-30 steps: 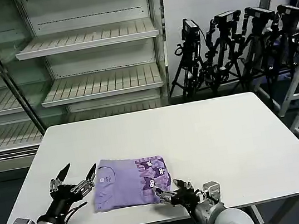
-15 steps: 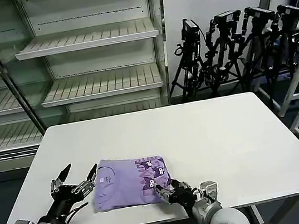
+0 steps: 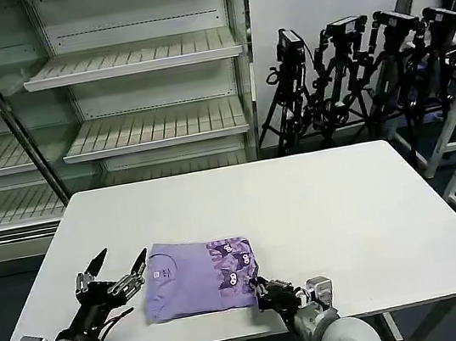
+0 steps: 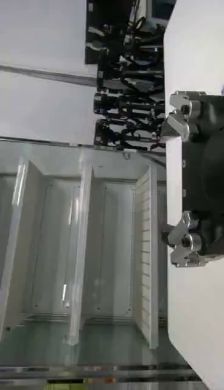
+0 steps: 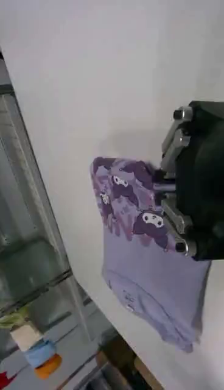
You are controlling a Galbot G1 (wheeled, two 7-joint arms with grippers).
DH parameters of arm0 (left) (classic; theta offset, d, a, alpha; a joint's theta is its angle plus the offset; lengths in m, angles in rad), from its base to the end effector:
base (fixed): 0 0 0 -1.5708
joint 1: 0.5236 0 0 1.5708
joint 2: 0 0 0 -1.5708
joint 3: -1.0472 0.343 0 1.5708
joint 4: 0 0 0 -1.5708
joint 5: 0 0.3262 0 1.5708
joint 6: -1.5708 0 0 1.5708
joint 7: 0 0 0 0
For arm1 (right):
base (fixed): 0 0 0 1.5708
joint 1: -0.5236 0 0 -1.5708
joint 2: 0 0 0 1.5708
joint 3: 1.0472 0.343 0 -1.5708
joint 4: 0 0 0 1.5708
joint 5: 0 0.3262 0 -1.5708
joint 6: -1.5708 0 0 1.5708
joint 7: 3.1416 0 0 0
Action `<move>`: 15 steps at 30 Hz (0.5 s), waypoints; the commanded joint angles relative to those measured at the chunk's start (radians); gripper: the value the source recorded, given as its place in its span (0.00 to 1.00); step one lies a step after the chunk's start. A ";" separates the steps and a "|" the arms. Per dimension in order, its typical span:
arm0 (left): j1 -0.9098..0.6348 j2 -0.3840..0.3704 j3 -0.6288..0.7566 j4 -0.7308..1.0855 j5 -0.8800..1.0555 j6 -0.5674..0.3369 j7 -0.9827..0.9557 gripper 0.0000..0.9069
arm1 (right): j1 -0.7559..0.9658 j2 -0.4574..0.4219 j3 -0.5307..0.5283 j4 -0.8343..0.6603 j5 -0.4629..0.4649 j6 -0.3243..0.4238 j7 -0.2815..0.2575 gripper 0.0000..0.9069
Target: Fold and organize the clothes.
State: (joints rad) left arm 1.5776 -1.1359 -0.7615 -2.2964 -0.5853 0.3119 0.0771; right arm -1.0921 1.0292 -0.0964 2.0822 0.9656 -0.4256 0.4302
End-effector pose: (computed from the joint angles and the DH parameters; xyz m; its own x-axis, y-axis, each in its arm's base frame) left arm 0.1588 0.1055 -0.1981 -0.9711 0.2220 0.0874 0.2148 0.9729 -0.0854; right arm 0.2204 0.0471 -0.2525 -0.7492 -0.5034 0.4305 -0.3551 0.8539 0.3806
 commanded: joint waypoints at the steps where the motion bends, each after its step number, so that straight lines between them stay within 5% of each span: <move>1: 0.000 0.002 0.002 0.001 0.000 -0.002 0.000 1.00 | -0.010 -0.005 0.032 0.005 -0.009 0.008 -0.003 0.00; 15: -0.041 0.019 0.056 0.019 -0.006 -0.001 0.003 1.00 | -0.133 -0.111 0.261 0.083 -0.007 0.014 -0.004 0.00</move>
State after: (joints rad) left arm 1.5534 -1.1230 -0.7297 -2.2821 -0.5868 0.3100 0.0793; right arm -1.1467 0.9801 0.0070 2.1177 0.9613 -0.4117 0.4251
